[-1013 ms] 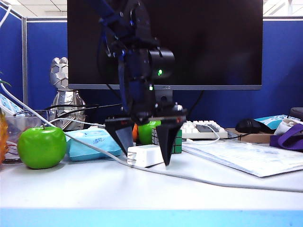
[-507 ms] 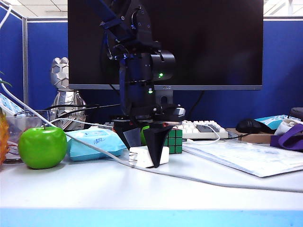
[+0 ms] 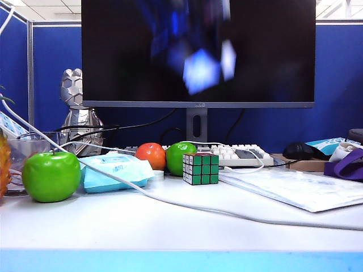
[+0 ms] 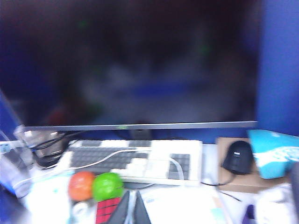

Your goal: Pick up the Type-C charging cable and the charging base, insert one end of the Type-C charger into the corresponding slot on the base, and finally place the plugged-in charger back on the table.

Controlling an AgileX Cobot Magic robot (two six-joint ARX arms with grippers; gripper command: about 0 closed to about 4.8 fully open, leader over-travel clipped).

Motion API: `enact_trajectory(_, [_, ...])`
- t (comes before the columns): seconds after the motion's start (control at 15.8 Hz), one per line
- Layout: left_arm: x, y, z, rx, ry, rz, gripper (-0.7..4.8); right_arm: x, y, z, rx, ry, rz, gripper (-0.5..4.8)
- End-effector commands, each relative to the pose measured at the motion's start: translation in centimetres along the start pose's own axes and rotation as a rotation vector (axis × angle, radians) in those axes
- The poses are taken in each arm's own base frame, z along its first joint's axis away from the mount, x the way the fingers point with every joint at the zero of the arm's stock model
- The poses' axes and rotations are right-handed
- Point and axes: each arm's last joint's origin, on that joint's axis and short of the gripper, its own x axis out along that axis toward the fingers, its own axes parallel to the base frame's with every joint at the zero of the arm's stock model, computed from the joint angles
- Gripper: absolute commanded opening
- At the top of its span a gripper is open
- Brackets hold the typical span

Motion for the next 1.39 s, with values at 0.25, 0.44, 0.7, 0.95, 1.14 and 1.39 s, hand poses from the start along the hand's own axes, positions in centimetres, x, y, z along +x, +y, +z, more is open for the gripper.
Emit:
enact_trajectory(0.25, [-13.2,-4.6,2.9,0.213,-0.509,-0.103,-0.06,0.8,0.2,0.0,-0.009,0.021,0.071,-0.01])
enact_trajectory(0.44, [-16.5,-5.8,2.0,0.227,-0.546,-0.098,-0.06,3.9,0.9,-1.5,-0.024,0.129,0.144,-0.01])
enact_trajectory(0.7, [-19.2,-6.8,1.1,0.169,-0.572,-0.105,-0.06,9.5,0.9,-5.0,-0.077,0.314,0.173,-0.01])
enact_trajectory(0.95, [-21.4,-7.6,0.3,0.187,-0.615,-0.102,-0.06,15.5,0.0,-9.8,-0.261,0.439,0.269,-0.01])
enact_trajectory(1.14, [-21.6,-7.7,0.3,0.189,-0.619,-0.1,-0.06,19.5,-0.1,-12.7,-0.255,0.479,0.282,-0.01])
enact_trajectory(1.39, [-21.6,-7.6,0.3,0.185,-0.625,-0.082,-0.06,24.6,-0.5,-14.9,-0.276,0.507,0.239,0.04])
